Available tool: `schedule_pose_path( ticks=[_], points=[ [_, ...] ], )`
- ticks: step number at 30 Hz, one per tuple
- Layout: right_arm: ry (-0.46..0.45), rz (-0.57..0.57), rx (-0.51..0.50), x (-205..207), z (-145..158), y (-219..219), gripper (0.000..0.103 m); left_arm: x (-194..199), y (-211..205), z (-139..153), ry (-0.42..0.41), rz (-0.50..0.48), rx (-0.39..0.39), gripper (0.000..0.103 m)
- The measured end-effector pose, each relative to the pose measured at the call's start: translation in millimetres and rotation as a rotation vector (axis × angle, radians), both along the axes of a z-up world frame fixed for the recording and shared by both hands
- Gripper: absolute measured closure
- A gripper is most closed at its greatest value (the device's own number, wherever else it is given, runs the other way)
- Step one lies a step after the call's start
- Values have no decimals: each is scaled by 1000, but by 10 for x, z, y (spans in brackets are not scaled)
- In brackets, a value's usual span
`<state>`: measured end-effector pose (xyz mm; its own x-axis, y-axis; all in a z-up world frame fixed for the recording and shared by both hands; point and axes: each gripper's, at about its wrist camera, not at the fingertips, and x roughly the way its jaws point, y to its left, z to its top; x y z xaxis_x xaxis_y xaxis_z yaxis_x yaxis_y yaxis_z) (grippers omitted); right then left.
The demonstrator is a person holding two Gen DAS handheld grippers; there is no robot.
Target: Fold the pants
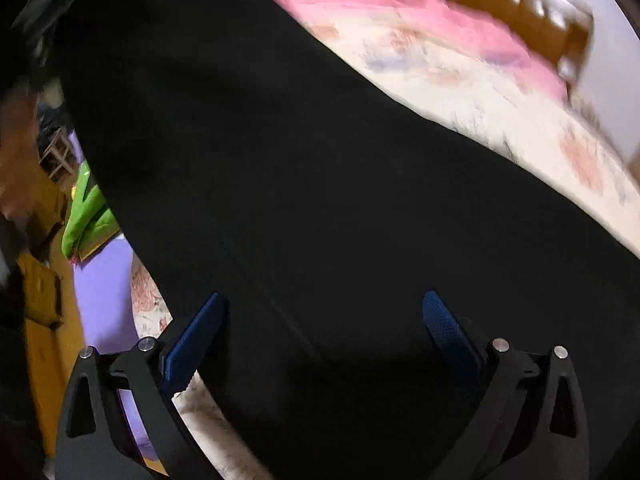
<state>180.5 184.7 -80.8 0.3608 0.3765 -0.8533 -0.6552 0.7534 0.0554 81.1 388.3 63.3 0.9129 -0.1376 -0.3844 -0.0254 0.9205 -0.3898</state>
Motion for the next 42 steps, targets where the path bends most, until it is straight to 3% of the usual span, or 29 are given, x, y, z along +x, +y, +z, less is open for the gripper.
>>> schedule_pose_path(
  ticks=[2, 4, 8, 12, 15, 17, 18, 19, 22, 24, 27, 28, 31, 36, 39, 41, 42],
  points=[
    [48, -18, 62, 16, 73, -119, 9, -7, -512, 243, -33, -58, 128, 64],
    [77, -118, 239, 58, 289, -564, 10, -34, -925, 352, -56, -113, 214, 64],
    [-50, -465, 508, -60, 715, -2064, 8, -126, -1957, 311, -86, -288, 338, 66],
    [-76, -656, 668, -412, 738, -3206, 7, -124, -2992, -176, -23, -480, 422, 66],
    [-25, -724, 752, -618, 565, -3609, 7, -18, -3605, -747, 115, -611, 510, 63],
    [26, -755, 783, -682, 391, -3798, 7, -64, -3819, -984, 144, -674, 572, 37],
    [50, -761, 798, -663, 350, -3904, 7, -152, -3862, -1004, 112, -664, 617, 30],
    [72, -764, 814, -677, 300, -3938, 7, -242, -3871, -997, 88, -680, 629, 16],
    [106, -733, 838, -684, 245, -3888, 7, -590, -3536, -748, -30, -789, 483, 4],
    [135, -698, 838, -695, 262, -3814, 7, -724, -3284, -653, -69, -750, 415, 1],
    [171, -618, 737, -700, 233, -3550, 7, -663, -2769, -675, 0, -552, 361, 1],
    [180, -585, 695, -745, 245, -3418, 7, -601, -2587, -740, 51, -450, 375, 2],
    [211, -504, 639, -774, 253, -3092, 7, -471, -2362, -895, 164, -306, 431, 2],
    [250, -385, 542, -629, 213, -2487, 15, -502, -2271, -1013, 210, -261, 507, 2],
    [240, -427, 538, -414, 150, -2332, 21, -580, -2297, -1049, 211, -258, 527, 2],
    [250, -486, 564, -333, 115, -2352, 31, -636, -2263, -1023, 214, -257, 526, 2],
    [249, -502, 569, -311, 95, -2365, 44, -588, -2268, -1037, 215, -256, 528, 2]
  ],
)
